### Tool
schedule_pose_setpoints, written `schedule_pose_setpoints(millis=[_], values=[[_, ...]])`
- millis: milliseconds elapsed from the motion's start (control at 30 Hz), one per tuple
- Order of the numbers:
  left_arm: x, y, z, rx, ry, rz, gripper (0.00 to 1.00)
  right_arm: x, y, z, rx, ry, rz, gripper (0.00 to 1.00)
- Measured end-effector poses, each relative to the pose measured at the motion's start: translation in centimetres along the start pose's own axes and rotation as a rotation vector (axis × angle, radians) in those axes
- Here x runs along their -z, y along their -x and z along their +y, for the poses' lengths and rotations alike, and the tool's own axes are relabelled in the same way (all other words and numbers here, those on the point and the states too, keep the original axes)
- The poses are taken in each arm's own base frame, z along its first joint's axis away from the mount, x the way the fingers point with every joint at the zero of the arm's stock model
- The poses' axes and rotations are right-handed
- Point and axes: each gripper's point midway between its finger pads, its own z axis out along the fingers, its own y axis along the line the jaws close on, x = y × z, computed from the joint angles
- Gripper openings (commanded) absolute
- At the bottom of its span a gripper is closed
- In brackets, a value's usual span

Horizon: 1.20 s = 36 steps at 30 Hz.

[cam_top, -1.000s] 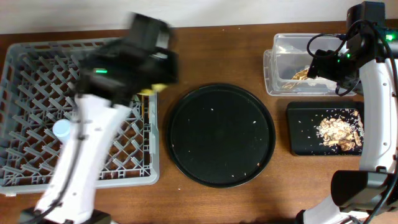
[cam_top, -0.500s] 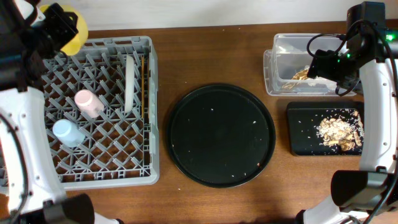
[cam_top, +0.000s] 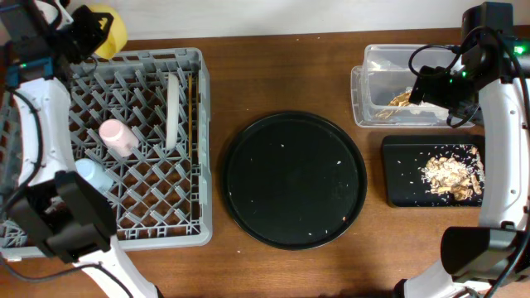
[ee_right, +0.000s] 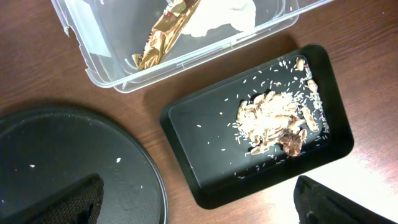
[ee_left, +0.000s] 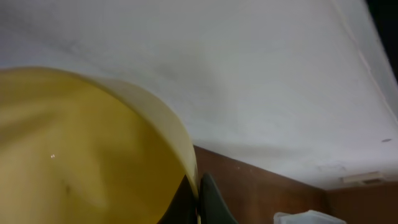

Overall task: Sort waste into correct bins and load items into the dishwasher rack
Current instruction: 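Lift the yellow bowl with the left gripper and carry it over the rack, then lower the yellow bowl into the rack's back-left corner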

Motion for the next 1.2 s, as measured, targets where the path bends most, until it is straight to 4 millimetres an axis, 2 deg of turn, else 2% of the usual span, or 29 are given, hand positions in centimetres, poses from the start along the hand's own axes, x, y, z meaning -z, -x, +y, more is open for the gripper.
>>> schedule_pose_setpoints(millis=[167, 300, 600, 900, 1067, 1200], values=[[-2.5, -1.6, 2.6, 0.054, -0.009, 0.041, 0.0, 0.0, 0.0, 0.0, 0.0, 0.0, 0.0, 0.99], [-3.9, -2.9, 3.8, 0.086, -0.027, 0.077, 0.0, 0.0, 0.0, 0.0, -0.001, 0.0, 0.0, 0.98], [-5.5, -6.0, 5.0, 0.145, -0.089, 0.184, 0.0, 0.0, 0.0, 0.0, 0.0, 0.0, 0.0, 0.99], [-4.9, -6.4, 4.7, 0.159, -0.164, 0.223, 0.0, 0.0, 0.0, 0.0, 0.0, 0.0, 0.0, 0.99], [-3.2, -5.2, 6.4, 0.188, -0.188, 0.213, 0.01, 0.0, 0.0, 0.0, 0.0, 0.0, 0.0, 0.99], [-1.5, -4.2, 8.2, 0.22, -0.199, 0.198, 0.13, 0.0, 0.0, 0.0, 0.0, 0.0, 0.0, 0.99]])
